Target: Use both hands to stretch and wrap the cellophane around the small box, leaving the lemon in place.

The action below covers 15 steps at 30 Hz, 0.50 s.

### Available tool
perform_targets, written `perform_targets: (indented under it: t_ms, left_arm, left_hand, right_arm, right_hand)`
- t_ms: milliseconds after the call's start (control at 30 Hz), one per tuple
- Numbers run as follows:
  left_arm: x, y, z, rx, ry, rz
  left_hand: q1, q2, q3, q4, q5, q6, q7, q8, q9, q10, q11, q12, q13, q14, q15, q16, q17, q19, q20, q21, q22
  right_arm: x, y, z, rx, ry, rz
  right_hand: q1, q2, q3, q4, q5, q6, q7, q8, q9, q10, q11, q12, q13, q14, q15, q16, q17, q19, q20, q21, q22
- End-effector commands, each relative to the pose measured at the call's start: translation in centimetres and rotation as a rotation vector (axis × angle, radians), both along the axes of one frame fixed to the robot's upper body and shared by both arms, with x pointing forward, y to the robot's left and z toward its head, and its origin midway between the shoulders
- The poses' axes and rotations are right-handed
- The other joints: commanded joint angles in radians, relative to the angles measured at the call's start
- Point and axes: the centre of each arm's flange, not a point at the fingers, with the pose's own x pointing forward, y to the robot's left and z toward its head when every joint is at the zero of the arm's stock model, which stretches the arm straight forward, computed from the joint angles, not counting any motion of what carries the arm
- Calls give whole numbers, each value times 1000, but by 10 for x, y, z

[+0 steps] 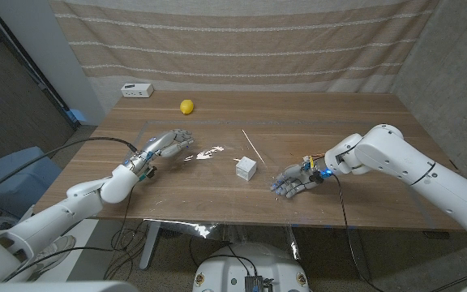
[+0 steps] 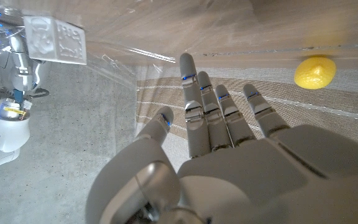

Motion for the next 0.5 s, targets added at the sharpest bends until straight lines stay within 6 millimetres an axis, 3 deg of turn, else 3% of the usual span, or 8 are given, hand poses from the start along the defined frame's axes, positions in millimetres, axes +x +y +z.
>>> perform_targets:
  t_ms: [33,500]
  left_arm:
    - [-3,0,-2,-4,-1,6]
    - [-5,-4,-1,5,6,-15]
  left_hand:
    - [2,8,8,-1,0,-3,-1,0,6,-1,0,-2,6,-3,-17,0,4,4,1,-3,1]
    - [7,5,8,-7,-1,-4,-2,1,6,8,0,0,6,11,-22,6,3,7,1,-2,1]
  right_arm:
    - [-9,4,17,153,-213,-63]
    - [-5,11,41,197,-378,-92]
  right_hand:
    - [15,3,16,3,-3,10,-3,10,14,5,-6,13,17,9,3,12,23,-7,-3,8,6]
    - [14,-7,35,20,-10,27,11,34,40,14,6,49,59,14,8,42,87,-14,13,41,12]
